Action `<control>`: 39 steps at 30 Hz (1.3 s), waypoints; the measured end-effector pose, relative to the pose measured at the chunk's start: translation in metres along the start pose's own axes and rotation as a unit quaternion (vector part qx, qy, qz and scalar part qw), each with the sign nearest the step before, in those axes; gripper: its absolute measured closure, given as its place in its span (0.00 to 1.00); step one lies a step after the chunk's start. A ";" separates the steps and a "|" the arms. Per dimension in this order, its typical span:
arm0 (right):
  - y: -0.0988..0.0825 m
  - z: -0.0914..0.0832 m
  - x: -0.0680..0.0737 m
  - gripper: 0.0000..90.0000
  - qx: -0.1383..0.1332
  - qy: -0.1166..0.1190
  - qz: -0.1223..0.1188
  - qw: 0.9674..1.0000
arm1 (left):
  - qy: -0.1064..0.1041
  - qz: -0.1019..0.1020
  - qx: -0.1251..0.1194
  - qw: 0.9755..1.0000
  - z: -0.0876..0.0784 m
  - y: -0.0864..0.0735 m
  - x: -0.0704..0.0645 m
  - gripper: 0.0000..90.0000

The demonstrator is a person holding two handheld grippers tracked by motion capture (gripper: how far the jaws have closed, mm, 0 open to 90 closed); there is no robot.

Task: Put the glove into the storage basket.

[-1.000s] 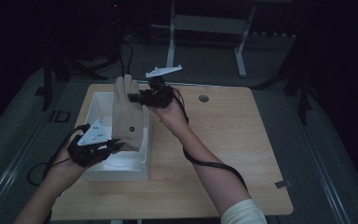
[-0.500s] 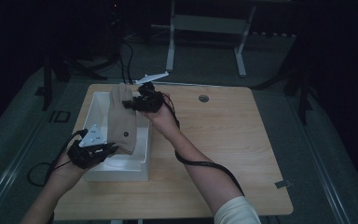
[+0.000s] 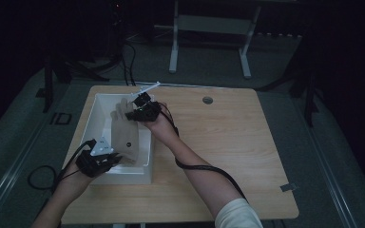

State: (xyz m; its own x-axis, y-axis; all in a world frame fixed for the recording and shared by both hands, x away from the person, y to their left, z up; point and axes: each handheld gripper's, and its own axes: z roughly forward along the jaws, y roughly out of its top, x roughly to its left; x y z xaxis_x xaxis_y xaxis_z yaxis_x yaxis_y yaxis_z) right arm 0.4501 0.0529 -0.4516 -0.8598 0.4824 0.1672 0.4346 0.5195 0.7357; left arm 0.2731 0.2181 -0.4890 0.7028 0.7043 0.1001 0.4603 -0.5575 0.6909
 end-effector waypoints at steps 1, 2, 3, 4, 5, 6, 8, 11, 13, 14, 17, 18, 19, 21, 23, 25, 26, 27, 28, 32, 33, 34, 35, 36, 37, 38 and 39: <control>0.001 0.000 0.000 0.89 0.000 0.000 -0.003 1.000 | -0.002 -0.001 0.002 1.000 0.002 0.000 0.000 0.93; 0.002 0.000 0.001 0.89 0.002 0.002 -0.004 1.000 | 0.000 -0.004 0.002 1.000 0.003 -0.001 0.000 0.93; 0.003 0.000 0.001 0.89 0.004 -0.001 -0.007 1.000 | -0.002 -0.010 0.000 1.000 0.004 -0.001 0.001 0.93; 0.003 0.001 0.001 0.87 0.012 -0.005 -0.009 1.000 | -0.005 -0.014 0.005 1.000 0.006 -0.001 0.002 0.92; 0.004 0.003 0.000 0.82 0.024 0.001 -0.005 1.000 | -0.009 -0.015 0.017 1.000 0.009 -0.001 0.002 0.90; 0.004 0.004 -0.001 0.75 0.028 0.009 -0.001 1.000 | -0.011 -0.019 0.026 0.999 0.012 -0.001 0.001 0.84; 0.006 0.002 0.001 0.60 0.029 0.008 -0.004 1.000 | -0.013 -0.024 0.039 0.999 0.017 -0.001 0.000 0.70; 0.005 -0.001 0.001 0.54 0.032 0.001 -0.009 0.999 | -0.009 -0.039 0.035 0.999 0.018 0.000 0.000 0.63; 0.005 -0.005 0.000 0.51 0.033 -0.002 -0.015 0.999 | -0.006 -0.047 0.025 0.999 0.017 0.001 0.001 0.61; 0.004 -0.007 0.000 0.51 0.033 0.000 -0.014 0.999 | -0.006 -0.053 0.022 0.998 0.017 0.002 0.001 0.60; 0.004 -0.013 -0.001 0.43 0.025 0.006 -0.011 1.000 | -0.005 -0.066 0.014 0.998 0.016 0.004 0.000 0.54; 0.004 -0.016 -0.001 0.41 0.020 0.008 -0.010 1.000 | -0.006 -0.072 0.008 0.997 0.015 0.005 0.000 0.50; 0.004 -0.019 -0.001 0.39 0.013 0.008 -0.010 1.000 | -0.003 -0.079 0.003 0.997 0.014 0.007 0.000 0.45; 0.003 -0.025 -0.002 0.32 0.003 0.018 -0.005 1.000 | 0.005 -0.091 -0.013 0.996 0.011 0.010 -0.002 0.33; 0.002 -0.031 -0.003 0.25 -0.002 0.032 -0.005 0.999 | 0.018 -0.100 -0.024 0.995 0.009 0.014 -0.004 0.18; 0.001 -0.037 -0.004 0.22 -0.008 0.042 -0.006 0.999 | 0.023 -0.100 -0.041 0.994 0.005 0.018 -0.005 0.15; 0.000 -0.040 -0.005 0.21 -0.011 0.043 -0.008 0.999 | 0.026 -0.103 -0.052 0.993 0.003 0.020 -0.005 0.12; -0.002 -0.044 -0.005 0.19 -0.010 0.043 -0.014 0.999 | 0.024 -0.109 -0.061 0.992 0.002 0.021 -0.005 0.08; -0.003 -0.047 -0.006 0.18 -0.012 0.044 -0.017 0.999 | 0.020 -0.115 -0.069 0.991 0.000 0.023 -0.004 0.07; -0.009 -0.061 -0.010 0.18 -0.028 0.047 -0.014 0.998 | 0.004 -0.134 -0.105 0.985 -0.008 0.030 -0.004 0.07; -0.010 -0.065 -0.012 0.18 -0.029 0.047 -0.015 0.998 | 0.002 -0.134 -0.113 0.984 -0.009 0.032 -0.004 0.07; -0.012 -0.068 -0.012 0.18 -0.030 0.046 -0.014 0.998 | 0.007 -0.129 -0.122 0.984 -0.011 0.034 -0.006 0.07; -0.014 -0.072 -0.014 0.18 -0.032 0.044 -0.014 0.998 | 0.009 -0.126 -0.128 0.984 -0.012 0.036 -0.007 0.07; -0.016 -0.076 -0.015 0.18 -0.035 0.042 -0.016 0.998 | 0.005 -0.128 -0.135 0.982 -0.013 0.039 -0.009 0.07; -0.018 -0.080 -0.015 0.18 -0.036 0.040 -0.018 0.998 | 0.001 -0.128 -0.139 0.982 -0.015 0.041 -0.010 0.07; -0.020 -0.084 -0.016 0.18 -0.038 0.036 -0.021 0.998 | -0.002 -0.126 -0.144 0.982 -0.016 0.044 -0.012 0.07; -0.022 -0.089 -0.016 0.18 -0.042 0.033 -0.023 0.998 | -0.006 -0.123 -0.148 0.981 -0.017 0.046 -0.014 0.07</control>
State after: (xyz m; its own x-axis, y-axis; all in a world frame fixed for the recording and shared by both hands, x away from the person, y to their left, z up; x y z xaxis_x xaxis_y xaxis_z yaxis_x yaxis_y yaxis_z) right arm 0.4307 -0.0290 -0.4125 -0.8952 0.4107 0.1732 0.3732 0.4780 0.7951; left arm 0.2755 0.1899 -0.4463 0.5971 0.7956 -0.1023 0.4397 -0.2180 0.8713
